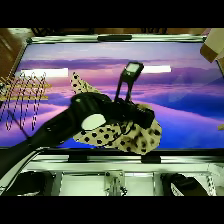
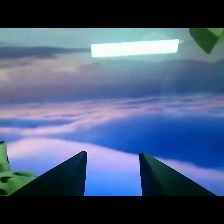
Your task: Fold the shirts.
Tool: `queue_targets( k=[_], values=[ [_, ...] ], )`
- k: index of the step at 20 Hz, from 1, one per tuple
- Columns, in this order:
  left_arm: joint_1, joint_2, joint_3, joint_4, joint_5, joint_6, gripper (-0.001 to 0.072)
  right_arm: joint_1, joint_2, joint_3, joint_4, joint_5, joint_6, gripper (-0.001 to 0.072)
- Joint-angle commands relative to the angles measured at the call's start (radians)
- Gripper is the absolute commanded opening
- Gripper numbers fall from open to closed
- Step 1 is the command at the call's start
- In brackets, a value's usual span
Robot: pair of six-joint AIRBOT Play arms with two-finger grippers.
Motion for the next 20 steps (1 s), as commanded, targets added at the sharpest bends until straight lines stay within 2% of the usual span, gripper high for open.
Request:
queue_targets(
  k=[1, 2, 6, 9, 11, 13, 16, 18, 20],
  values=[
    [0.023, -0.055, -0.008, -0.047, -0.066, -0.023, 0.0720, 0.001, -0.017, 0.002, 0.034, 0.114, -0.038, 0.0523],
    [0.066, -0.037, 0.004, -0.047, -0.127, 0.003, 0.0720, 0.001, -0.033, 0.002, 0.062, 0.139, -0.063, 0.0673],
    [0.311, 0.068, 0.040, -0.028, -0.426, 0.114, 0.0720, 0.001, -0.123, -0.051, 0.087, 0.194, -0.110, 0.0671],
    [0.491, 0.093, 0.035, 0.007, -0.673, 0.187, 0.0720, 0.001, -0.167, -0.241, 0.102, 0.181, -0.148, 0.0664],
    [0.600, 0.093, -0.021, 0.040, -0.776, 0.240, 0.0720, 0.001, -0.196, -0.407, 0.176, 0.164, -0.176, 0.0665],
    [0.689, 0.093, -0.119, 0.035, -0.789, 0.252, 0.0720, 0.001, -0.220, -0.557, 0.242, 0.112, -0.189, 0.0665],
    [0.756, 0.093, -0.305, -0.018, -0.749, 0.275, 0.0720, -0.006, -0.249, -0.695, 0.249, 0.057, -0.187, 0.0665],
    [0.763, 0.093, -0.435, -0.051, -0.670, 0.277, 0.0720, -0.055, -0.269, -0.744, 0.250, 0.029, -0.197, 0.0664],
    [0.760, 0.091, -0.539, -0.141, -0.537, 0.276, 0.0720, -0.138, -0.288, -0.773, 0.272, -0.001, -0.197, 0.0664]
  ],
)
